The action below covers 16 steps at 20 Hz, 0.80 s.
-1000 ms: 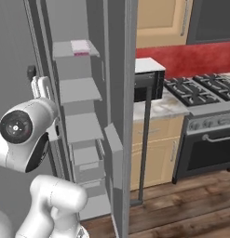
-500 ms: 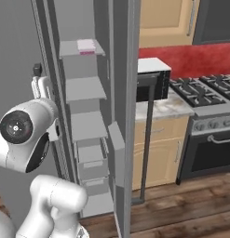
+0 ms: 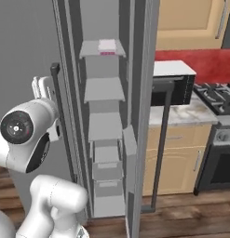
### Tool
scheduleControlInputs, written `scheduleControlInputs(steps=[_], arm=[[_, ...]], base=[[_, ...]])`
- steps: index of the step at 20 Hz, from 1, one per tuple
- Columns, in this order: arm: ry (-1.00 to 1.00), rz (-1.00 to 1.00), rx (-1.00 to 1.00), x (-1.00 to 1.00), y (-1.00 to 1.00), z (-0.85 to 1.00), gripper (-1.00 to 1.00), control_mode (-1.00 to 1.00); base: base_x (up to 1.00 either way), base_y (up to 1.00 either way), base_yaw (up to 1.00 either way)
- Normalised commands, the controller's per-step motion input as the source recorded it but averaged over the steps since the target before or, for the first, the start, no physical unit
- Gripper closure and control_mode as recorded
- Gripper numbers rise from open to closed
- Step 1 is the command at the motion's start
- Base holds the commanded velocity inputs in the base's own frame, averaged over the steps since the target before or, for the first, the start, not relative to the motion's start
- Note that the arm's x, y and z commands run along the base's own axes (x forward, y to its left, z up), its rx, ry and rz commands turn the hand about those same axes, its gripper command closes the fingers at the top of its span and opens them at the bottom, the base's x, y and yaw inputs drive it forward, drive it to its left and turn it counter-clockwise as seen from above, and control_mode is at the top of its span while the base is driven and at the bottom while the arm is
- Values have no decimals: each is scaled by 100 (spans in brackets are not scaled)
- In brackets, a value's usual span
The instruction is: The ice cube tray has been filled with water. Take the tray and place it in the freezer to make ice. Close the freezer door after placing the tray.
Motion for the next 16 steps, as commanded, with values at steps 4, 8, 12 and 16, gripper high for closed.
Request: scheduleControlInputs(steps=[4, 8, 12, 16], arm=[[0, 0, 0, 0, 0, 0, -100, 100], [0, 0, 0, 0, 0, 0, -100, 100], [0, 0, 0, 0, 0, 0, -100, 100], [0, 0, 0, 0, 0, 0, -100, 100]], base=[[-21, -31, 29], [-44, -44, 24], [-55, -53, 17], [-54, -42, 12]])
